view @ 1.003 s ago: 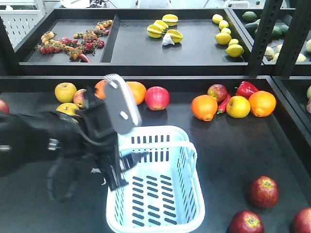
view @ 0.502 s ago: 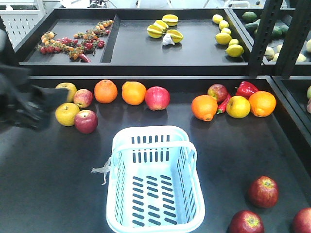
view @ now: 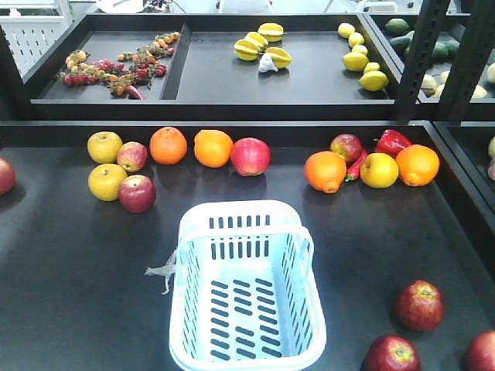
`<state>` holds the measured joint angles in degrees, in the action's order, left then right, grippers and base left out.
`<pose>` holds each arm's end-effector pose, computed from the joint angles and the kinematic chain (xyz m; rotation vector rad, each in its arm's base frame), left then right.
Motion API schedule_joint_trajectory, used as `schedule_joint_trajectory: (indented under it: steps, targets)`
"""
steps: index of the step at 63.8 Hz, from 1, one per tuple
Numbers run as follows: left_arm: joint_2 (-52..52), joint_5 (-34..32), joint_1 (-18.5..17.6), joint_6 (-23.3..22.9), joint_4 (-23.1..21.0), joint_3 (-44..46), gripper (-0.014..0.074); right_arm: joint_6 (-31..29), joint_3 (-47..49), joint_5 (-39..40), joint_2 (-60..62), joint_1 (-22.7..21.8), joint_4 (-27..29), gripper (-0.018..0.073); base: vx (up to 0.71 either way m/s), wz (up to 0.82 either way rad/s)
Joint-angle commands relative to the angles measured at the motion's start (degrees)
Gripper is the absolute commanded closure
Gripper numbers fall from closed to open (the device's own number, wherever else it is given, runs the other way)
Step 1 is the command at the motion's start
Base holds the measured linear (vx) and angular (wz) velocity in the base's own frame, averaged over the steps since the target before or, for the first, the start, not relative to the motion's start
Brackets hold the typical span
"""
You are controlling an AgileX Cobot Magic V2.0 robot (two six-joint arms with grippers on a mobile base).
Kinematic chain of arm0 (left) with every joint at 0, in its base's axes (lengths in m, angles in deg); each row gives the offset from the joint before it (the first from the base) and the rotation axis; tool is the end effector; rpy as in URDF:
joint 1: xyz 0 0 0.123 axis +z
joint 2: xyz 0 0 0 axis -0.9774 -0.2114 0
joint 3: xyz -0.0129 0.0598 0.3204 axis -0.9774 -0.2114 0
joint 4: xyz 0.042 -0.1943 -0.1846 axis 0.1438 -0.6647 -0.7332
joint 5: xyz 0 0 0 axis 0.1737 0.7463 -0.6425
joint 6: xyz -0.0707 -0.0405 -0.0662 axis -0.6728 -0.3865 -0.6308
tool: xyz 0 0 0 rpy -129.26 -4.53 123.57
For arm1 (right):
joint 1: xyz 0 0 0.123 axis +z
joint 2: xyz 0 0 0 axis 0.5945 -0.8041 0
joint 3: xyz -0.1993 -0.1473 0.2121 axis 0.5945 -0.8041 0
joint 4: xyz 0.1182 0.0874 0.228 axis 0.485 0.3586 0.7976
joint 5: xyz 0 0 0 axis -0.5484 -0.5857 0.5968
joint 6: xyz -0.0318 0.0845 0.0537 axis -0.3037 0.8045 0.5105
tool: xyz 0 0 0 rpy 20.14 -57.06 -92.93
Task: Pick three apples into basket with both arms
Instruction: 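Lower the light-blue basket onto the table with the left gripper and release, then reach the right gripper down over a red apple near the robot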
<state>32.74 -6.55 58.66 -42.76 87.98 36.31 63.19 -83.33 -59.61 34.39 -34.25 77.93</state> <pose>0.1149 -0.0167 0.4409 0.1485 1.9362 -0.0433 0.0492 0.0016 0.1989 0.0120 1.5519 0.0687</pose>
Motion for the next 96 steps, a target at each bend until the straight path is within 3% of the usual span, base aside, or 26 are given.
schedule_joint_trajectory:
  steps: [1, 15, 48, 59, 70, 90, 96]
  targets:
    - [3.3, -1.0, 0.0, -1.3, 1.6, 1.6, 0.0027, 0.1, -0.8, 4.4, 0.6, -0.4, -0.4, 0.0568, 0.00, 0.00]
    - [6.5, 2.7, 0.0, -1.3, 1.6, 1.6, 0.0027, 0.1, -0.8, 4.4, 0.6, -0.4, -0.4, 0.0568, 0.00, 0.00]
    - [6.5, 2.5, 0.0, -1.2, 1.5, 1.6, 0.0027, 0.7, -0.6, 5.1, 0.6, -0.4, -0.1, 0.0568, 0.00, 0.00]
    - [6.5, 2.5, 0.0, -1.2, 1.5, 1.6, 0.0027, 1.8, 4.4, 1.4, 0.6, -0.4, -0.2, 0.0568, 0.00, 0.00]
    - [6.5, 2.5, 0.0, -1.2, 1.4, 1.6, 0.0027, 3.6, 16.1, -10.9, -4.6, -0.4, -0.1, 0.0568, 0.00, 0.00]
    - [6.5, 2.5, 0.0, -1.2, 1.4, 1.6, 0.0027, 3.9, 39.6, -46.9, -27.1, -0.4, -0.6, 0.0568, 0.00, 0.00]
    - [6.5, 2.5, 0.0, -1.2, 1.4, 1.6, 0.0027, 3.3, 44.6, -54.3, -33.8, -0.4, -0.6, 0.0568, 0.00, 0.00]
